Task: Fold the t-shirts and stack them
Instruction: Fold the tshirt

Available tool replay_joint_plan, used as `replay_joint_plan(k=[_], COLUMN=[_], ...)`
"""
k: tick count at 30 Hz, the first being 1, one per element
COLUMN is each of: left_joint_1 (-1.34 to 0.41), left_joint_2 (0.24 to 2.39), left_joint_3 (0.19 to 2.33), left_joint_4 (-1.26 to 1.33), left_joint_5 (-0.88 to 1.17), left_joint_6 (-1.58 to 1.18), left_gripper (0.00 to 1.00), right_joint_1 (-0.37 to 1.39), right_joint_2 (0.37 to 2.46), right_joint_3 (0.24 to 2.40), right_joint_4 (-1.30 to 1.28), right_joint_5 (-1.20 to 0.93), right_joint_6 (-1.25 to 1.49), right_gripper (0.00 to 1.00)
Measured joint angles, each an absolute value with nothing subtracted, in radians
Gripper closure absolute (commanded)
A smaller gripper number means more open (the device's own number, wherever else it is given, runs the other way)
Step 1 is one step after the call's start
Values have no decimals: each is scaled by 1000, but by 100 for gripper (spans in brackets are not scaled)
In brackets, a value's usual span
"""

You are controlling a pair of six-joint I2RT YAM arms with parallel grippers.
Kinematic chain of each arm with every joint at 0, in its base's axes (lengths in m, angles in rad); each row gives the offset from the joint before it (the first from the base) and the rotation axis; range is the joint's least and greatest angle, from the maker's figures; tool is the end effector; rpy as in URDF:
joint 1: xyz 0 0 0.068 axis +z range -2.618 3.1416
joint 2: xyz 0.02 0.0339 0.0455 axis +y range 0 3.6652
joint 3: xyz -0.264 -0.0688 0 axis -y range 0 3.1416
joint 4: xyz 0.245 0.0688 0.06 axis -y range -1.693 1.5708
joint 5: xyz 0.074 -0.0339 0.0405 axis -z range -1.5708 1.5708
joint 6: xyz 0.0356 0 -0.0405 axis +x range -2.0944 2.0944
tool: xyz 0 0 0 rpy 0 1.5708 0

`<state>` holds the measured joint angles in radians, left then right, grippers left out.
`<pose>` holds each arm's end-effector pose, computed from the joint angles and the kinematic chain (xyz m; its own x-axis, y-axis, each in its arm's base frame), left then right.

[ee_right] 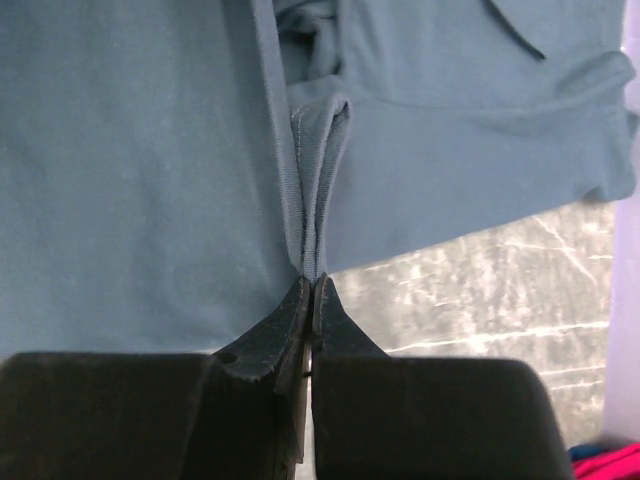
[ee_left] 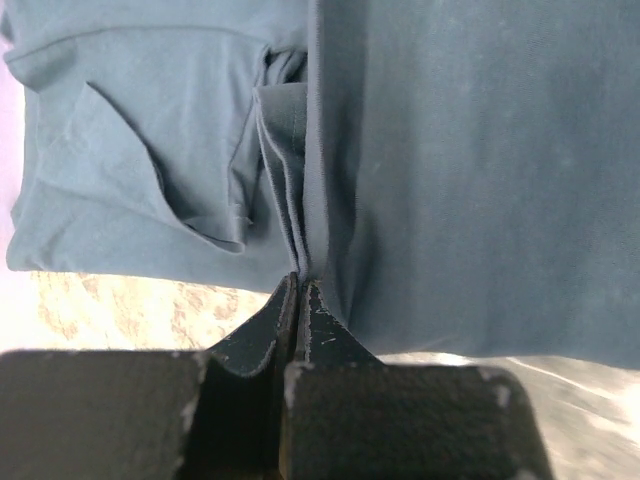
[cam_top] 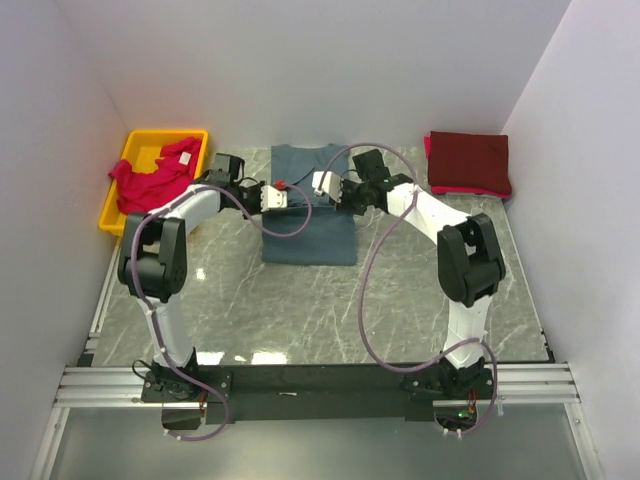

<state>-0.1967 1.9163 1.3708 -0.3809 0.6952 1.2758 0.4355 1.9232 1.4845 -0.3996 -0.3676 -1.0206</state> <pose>0.3985 -0.1027 0.2051 0.2767 0.6941 -0.6646 0.9035 0.0476 0.4259 0.3846 0.1930 0.2318 0.1689 -0.7988 -0.5774 -0.8944 0.1220 -0.4303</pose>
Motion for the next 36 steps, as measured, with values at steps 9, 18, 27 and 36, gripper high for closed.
replay_joint_plan(k=[9, 18, 27, 36], left_joint_1=[-184, -157, -150, -221], left_joint_2=[2016, 1969, 1643, 1553], left_joint_3=[1453, 1393, 1118, 848], left_joint_4=[-352, -291, -309, -279], left_joint_5=[691, 675, 725, 728], left_joint_6=[1282, 1207, 1155, 1172], left_gripper=[69, 46, 42, 40], right_joint_1=[422, 402, 439, 576], right_joint_2=[2026, 2024, 1720, 1688], right_joint_3=[1573, 1617, 1356, 1115], right_joint_4=[-401, -371, -411, -380], right_joint_5=[-357, -299, -325, -327], right_joint_6=[-1030, -979, -923, -911], right_gripper=[57, 31, 49, 52])
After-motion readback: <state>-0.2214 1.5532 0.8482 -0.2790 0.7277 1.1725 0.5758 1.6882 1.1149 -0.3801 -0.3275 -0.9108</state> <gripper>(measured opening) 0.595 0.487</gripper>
